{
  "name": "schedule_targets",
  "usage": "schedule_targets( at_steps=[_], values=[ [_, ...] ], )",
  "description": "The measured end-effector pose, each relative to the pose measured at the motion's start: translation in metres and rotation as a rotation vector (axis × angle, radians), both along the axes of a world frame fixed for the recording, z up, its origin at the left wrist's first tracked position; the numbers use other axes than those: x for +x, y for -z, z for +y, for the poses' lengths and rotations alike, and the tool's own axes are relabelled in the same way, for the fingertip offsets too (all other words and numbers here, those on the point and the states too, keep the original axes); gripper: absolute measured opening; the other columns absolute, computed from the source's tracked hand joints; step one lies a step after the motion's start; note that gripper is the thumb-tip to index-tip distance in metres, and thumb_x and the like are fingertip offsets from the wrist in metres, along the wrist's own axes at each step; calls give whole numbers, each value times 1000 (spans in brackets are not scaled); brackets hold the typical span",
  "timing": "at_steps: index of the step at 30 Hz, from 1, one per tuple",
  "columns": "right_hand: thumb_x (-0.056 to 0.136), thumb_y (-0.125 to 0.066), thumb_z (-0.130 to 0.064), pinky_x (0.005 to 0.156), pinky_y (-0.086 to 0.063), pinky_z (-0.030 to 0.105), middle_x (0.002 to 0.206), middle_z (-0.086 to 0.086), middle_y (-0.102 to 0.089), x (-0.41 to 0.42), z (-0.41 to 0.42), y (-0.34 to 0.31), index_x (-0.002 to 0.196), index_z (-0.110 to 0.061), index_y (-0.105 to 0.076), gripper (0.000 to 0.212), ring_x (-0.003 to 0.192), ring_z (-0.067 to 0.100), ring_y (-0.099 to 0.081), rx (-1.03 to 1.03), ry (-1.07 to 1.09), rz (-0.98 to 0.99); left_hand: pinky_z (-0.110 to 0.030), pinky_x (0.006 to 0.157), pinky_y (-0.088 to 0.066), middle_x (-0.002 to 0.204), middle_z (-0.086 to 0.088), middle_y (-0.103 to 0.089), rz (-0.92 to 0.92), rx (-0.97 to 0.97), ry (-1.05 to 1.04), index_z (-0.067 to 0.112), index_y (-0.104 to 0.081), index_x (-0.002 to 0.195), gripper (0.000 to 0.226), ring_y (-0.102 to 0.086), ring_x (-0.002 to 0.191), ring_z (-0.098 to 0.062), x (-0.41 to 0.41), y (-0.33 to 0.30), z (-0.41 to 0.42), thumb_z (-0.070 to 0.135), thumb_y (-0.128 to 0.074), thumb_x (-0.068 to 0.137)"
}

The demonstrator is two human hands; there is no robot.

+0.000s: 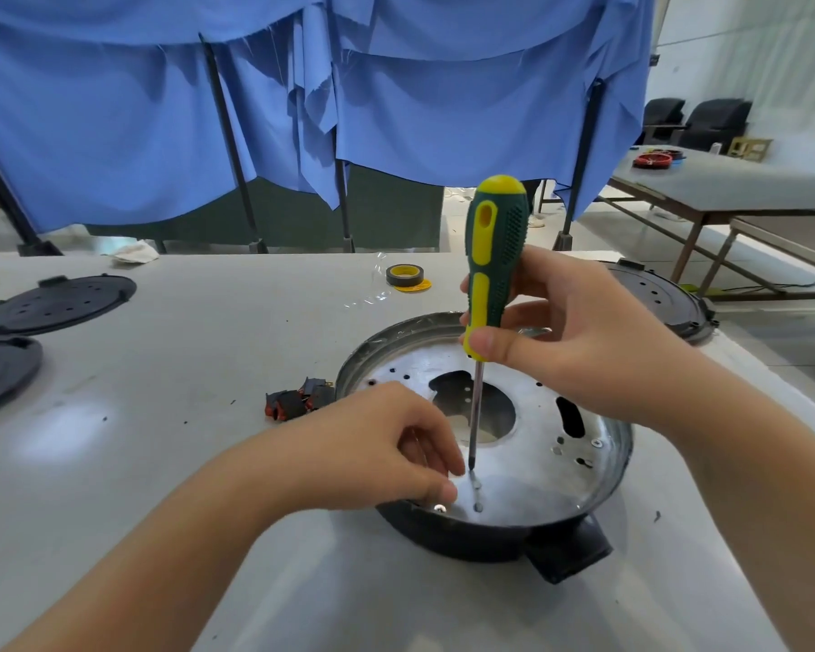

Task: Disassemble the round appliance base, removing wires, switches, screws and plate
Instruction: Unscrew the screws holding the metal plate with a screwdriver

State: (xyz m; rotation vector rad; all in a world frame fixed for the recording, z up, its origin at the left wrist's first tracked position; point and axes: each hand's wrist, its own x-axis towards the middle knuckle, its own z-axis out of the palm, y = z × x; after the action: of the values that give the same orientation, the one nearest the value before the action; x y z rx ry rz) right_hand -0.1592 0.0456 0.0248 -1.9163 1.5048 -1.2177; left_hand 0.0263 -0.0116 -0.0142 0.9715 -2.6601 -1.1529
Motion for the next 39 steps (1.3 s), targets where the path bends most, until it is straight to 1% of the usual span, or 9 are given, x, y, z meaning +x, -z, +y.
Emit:
schedule_targets(
  at_steps=[3,5,7,11,17,25,31,35,39],
  values=[
    [78,-75,-22,73,-55,18,96,-7,-68,0,0,-1,100,-28,-60,27,83,5,-69,7,1,11,-6,51,-40,60,24,-62,-237,-18,102,31,-72,85,11,-55,55,8,-8,-12,-4,39,-74,78],
    [78,-75,-23,73,-55,20,96,-8,-68,1,0,-1,101,-29,-60,28,83,5,-69,6,3,19,-10,55,-43,65,20,-64,-332,-23,115,30,-72,85,15,-56,58,6,-14,-16,-6,42,-74,77],
    [78,-74,-24,75,-54,22,96,-8,-67,1,0,-1,101,-29,-59,28,83,5,-69,7,5,21,-15,59,-45,68,16,-65,-398,-51,120,29,-72,83,15,-57,62,1,-20,-18,-7,42,-74,76],
    [78,-74,-22,76,-54,23,96,-5,-67,0,0,0,101,-27,-60,27,82,6,-69,1,4,5,-16,56,-40,70,15,-63,-462,-108,143,29,-69,80,9,-56,66,-4,-26,-19,-5,37,-72,80],
    [79,-74,-23,81,-57,29,99,-4,-67,2,0,0,104,-26,-60,29,85,6,-68,5,-3,24,-20,58,-42,77,11,-66,-498,-161,167,28,-67,82,12,-59,69,-8,-26,-18,-3,40,-69,81],
    [79,-73,-25,77,-56,22,101,-6,-66,1,-1,0,105,-30,-58,30,86,4,-67,13,4,44,-19,55,-41,76,9,-65,-458,-211,172,26,-65,81,10,-57,65,-7,-28,-16,0,35,-67,84],
    [78,-73,-25,79,-56,23,101,-6,-66,1,-2,0,104,-29,-58,30,86,4,-67,9,-1,42,-18,52,-43,74,5,-70,-412,-188,148,23,-68,77,10,-59,60,-7,-27,-16,-2,33,-69,79],
    [77,-73,-25,82,-56,27,100,-6,-67,0,-2,0,105,-29,-59,31,87,5,-68,15,-5,37,-17,54,-45,72,6,-69,-399,-155,145,23,-70,78,10,-58,60,-5,-28,-16,-4,33,-70,77],
    [78,-74,-26,82,-56,26,98,-6,-67,-1,-2,0,106,-28,-59,32,86,4,-68,14,-5,48,-18,56,-48,70,9,-70,-390,-136,145,24,-71,78,8,-59,61,-3,-27,-16,-6,32,-71,76]
  ],
)
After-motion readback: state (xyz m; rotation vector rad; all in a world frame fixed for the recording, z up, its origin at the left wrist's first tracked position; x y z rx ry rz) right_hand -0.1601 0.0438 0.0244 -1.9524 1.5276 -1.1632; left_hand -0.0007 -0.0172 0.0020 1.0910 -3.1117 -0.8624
